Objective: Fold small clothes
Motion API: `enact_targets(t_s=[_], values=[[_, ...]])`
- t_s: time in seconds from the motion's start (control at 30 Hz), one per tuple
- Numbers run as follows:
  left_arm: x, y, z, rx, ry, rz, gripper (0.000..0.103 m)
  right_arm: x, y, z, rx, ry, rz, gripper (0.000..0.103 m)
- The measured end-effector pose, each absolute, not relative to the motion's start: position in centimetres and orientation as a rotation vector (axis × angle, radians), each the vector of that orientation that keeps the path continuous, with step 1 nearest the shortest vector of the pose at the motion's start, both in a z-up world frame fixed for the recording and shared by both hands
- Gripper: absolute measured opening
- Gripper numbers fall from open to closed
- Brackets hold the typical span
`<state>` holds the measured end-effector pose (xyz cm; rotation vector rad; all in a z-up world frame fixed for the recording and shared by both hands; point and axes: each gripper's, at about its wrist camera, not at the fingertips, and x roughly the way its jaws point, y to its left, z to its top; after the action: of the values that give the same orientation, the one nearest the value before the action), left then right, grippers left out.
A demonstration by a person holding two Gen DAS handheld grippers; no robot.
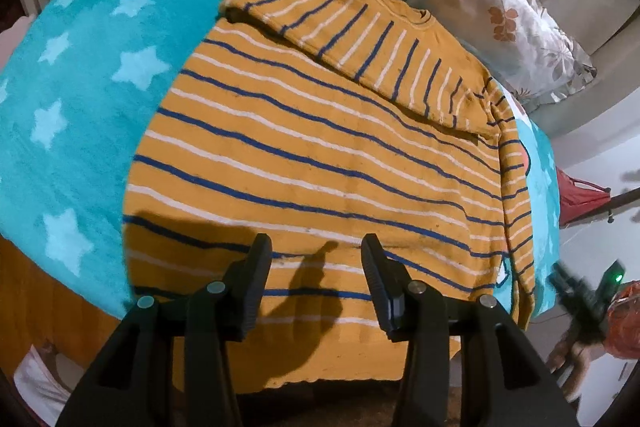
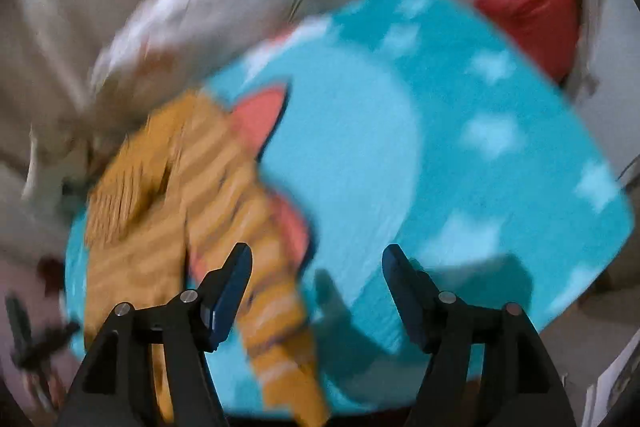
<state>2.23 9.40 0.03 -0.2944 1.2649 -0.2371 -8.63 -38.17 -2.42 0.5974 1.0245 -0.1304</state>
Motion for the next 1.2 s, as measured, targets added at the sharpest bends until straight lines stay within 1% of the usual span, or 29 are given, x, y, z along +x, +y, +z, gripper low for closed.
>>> enact_targets(t_s=[0.1, 0.13, 0.17, 0.2, 0.23, 0.33, 0.4, 0.47, 0.53, 0.6, 0.67, 0.73, 0.77, 0.8, 0.9, 1.0, 1.07, 1.1, 1.13, 1.2], values=[[2.3, 8.1, 0.0, -0.265, 1.269, -0.259, 0.046, -9.2, -35.7, -5.0, 0.613, 1.093, -0.094, 0.073], [2.3, 7.6, 0.0, -0.254, 1.27, -0.267, 0.047, -9.2, -35.2, -5.7, 0.622, 1.11, -0.082, 0.071], [2.4, 7.1, 0.0, -0.244, 1.27, -0.276, 0.048, -9.1, -34.7, -6.1, 0.621, 1.119, -0.072, 0.059], [2.4, 6.8, 0.0, -0.239, 1.27, -0.282, 0.048, -9.1, -34.3, -6.0, 0.597, 1.113, -0.073, 0.028], [2.5, 6.4, 0.0, -0.237, 1.27, -0.286, 0.048, -8.3, -34.3, -6.2, 0.598, 1.14, -0.045, 0.016], [2.6, 5.6, 0.0, -0.235, 1.27, -0.299, 0.048, -6.4, -35.2, -4.7, 0.482, 1.155, -0.081, 0.012], [2.5, 5.3, 0.0, -0.233, 1.265, -0.304, 0.048, -5.7, -36.8, -2.5, 0.397, 1.115, -0.146, 0.01], [2.4, 5.3, 0.0, -0.236, 1.266, -0.303, 0.048, -5.4, -39.5, 0.3, 0.333, 1.033, -0.264, 0.01], [2.3, 5.4, -0.2, -0.244, 1.274, -0.296, 0.048, -5.6, -42.3, 2.6, 0.273, 0.962, -0.418, 0.014], [2.3, 5.5, -0.4, -0.249, 1.284, -0.285, 0.048, -6.1, -45.1, 3.1, 0.282, 0.948, -0.528, 0.025], [2.2, 5.6, -0.7, -0.255, 1.296, -0.272, 0.049, -7.6, -47.8, 3.0, 0.387, 0.934, -0.599, 0.027], [2.2, 5.9, -1.1, -0.265, 1.312, -0.26, 0.049, -9.4, -49.2, 2.5, 0.53, 0.886, -0.581, 0.036], [2.2, 6.0, -1.3, -0.271, 1.322, -0.254, 0.049, -10.5, -49.7, 2.0, 0.608, 0.854, -0.561, 0.048], [2.2, 6.0, -1.5, -0.274, 1.329, -0.25, 0.05, -11.5, -49.9, 1.2, 0.691, 0.824, -0.527, 0.051], [2.4, 5.5, -1.6, -0.261, 1.339, -0.246, 0.05, -12.2, -49.8, -2.1, 0.931, 0.787, -0.412, 0.054], [2.5, 4.5, -1.2, -0.209, 1.329, -0.255, 0.051, -11.9, -49.3, -5.4, 1.093, 0.775, -0.367, 0.055], [2.6, 4.0, -0.9, -0.182, 1.322, -0.263, 0.055, -11.8, -49.4, -6.3, 1.137, 0.746, -0.375, 0.055], [2.6, 3.9, -0.9, -0.177, 1.32, -0.264, 0.055, -11.3, -49.7, -6.8, 1.157, 0.732, -0.39, 0.059], [2.6, 3.9, -0.8, -0.173, 1.32, -0.265, 0.055, -11.1, -50.0, -7.1, 1.172, 0.727, -0.403, 0.061], [2.6, 4.0, -0.8, -0.168, 1.32, -0.256, 0.055, -10.2, -50.9, -8.0, 1.222, 0.722, -0.447, 0.062]])
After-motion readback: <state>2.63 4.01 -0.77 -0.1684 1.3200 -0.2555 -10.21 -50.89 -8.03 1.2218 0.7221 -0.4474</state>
